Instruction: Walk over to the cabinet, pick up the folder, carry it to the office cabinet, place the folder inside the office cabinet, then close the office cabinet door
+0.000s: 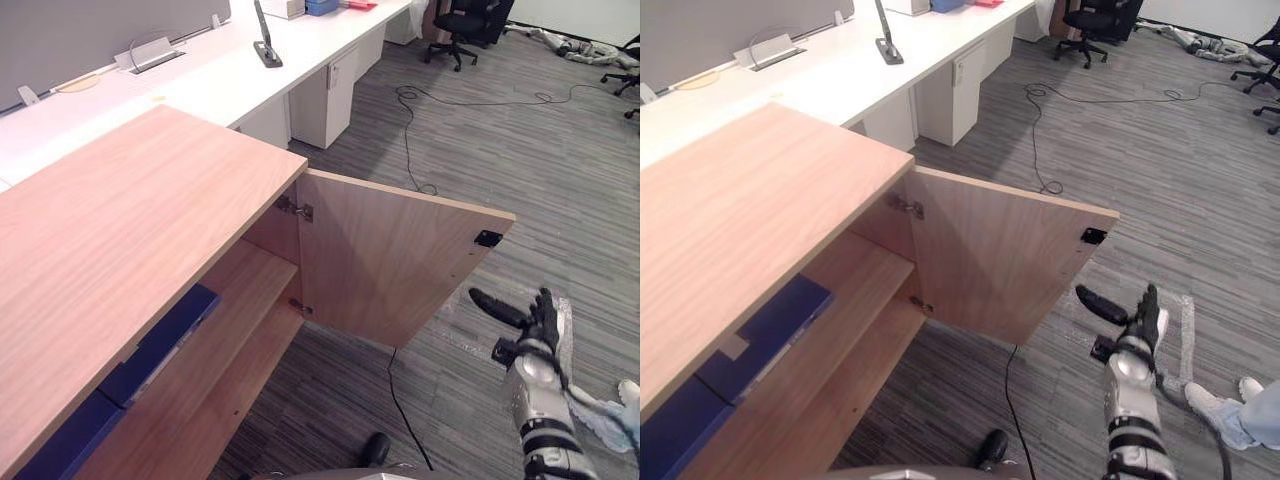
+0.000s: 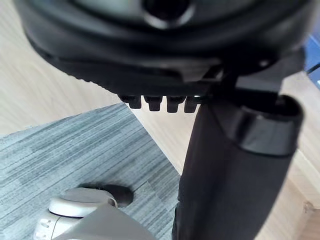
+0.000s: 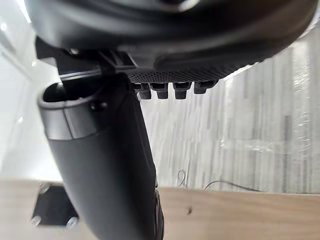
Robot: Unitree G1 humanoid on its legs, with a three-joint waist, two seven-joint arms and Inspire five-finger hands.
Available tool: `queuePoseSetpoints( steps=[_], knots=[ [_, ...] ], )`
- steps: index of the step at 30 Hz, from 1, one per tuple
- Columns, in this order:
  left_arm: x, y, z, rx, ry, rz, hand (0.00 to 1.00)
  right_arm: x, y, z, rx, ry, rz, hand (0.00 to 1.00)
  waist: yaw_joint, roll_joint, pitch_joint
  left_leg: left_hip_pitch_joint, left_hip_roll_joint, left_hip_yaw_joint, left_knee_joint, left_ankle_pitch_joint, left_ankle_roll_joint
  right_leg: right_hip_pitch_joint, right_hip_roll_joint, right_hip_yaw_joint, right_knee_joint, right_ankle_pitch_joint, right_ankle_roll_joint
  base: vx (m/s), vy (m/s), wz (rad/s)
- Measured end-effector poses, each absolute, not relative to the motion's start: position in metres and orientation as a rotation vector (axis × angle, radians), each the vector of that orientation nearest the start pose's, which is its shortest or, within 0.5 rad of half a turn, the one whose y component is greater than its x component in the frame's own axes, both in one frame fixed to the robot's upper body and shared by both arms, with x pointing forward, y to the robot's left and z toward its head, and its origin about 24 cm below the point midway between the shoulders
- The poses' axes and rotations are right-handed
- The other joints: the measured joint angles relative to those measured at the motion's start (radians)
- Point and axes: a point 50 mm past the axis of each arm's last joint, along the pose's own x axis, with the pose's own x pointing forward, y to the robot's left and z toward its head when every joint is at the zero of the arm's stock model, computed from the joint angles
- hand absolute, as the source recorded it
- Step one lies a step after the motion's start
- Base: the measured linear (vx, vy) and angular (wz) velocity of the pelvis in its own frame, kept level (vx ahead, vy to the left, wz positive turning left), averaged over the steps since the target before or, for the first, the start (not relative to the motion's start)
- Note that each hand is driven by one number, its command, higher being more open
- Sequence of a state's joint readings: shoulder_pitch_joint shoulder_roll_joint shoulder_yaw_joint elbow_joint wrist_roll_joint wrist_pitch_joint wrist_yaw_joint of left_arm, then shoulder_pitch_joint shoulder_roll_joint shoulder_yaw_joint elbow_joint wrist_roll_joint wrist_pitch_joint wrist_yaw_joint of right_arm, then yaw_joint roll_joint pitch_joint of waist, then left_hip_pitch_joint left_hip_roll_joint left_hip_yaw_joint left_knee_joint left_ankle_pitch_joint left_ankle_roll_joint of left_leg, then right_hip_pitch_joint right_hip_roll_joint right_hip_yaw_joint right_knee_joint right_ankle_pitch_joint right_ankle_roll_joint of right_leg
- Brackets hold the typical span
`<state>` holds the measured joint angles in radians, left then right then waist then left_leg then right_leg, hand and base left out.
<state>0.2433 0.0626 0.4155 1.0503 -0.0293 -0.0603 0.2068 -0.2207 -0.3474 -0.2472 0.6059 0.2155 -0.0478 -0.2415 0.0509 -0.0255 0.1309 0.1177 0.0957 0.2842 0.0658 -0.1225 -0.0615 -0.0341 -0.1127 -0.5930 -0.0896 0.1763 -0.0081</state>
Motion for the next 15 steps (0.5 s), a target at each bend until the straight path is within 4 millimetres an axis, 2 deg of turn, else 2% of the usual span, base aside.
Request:
queuePoseSetpoints(
  steps=[5, 9, 15],
  knots=[
    [0.01, 0.237, -0.162, -0.039, 1.209, 0.682, 1.0, 0.31, -0.289, 0.05, -0.184, 0.124, -0.394, 1.0, 0.008, 0.012, 0.004, -0.03, 0.004, -0.025, 0.0, 0.007, -0.004, -0.019, 0.002, -0.015, 0.0, -0.002, -0.007, -0.06, -0.007, 0.11],
    [0.003, 0.235, -0.163, -0.037, 1.227, 0.675, 1.0, 0.322, -0.296, 0.061, -0.23, 0.138, -0.372, 1.0, 0.007, 0.013, 0.006, -0.033, 0.006, -0.033, -0.002, 0.012, -0.005, -0.019, 0.007, -0.021, 0.0, -0.001, -0.012, -0.01, -0.002, 0.02],
    [0.01, 0.234, -0.162, 0.005, 1.191, 0.61, 1.0, 0.339, -0.298, 0.069, -0.331, 0.193, -0.311, 1.0, -0.002, 0.011, 0.01, -0.034, 0.009, -0.045, -0.005, 0.024, -0.009, -0.017, 0.01, -0.026, -0.001, -0.002, -0.018, -0.06, 0.003, 0.02]
  ],
)
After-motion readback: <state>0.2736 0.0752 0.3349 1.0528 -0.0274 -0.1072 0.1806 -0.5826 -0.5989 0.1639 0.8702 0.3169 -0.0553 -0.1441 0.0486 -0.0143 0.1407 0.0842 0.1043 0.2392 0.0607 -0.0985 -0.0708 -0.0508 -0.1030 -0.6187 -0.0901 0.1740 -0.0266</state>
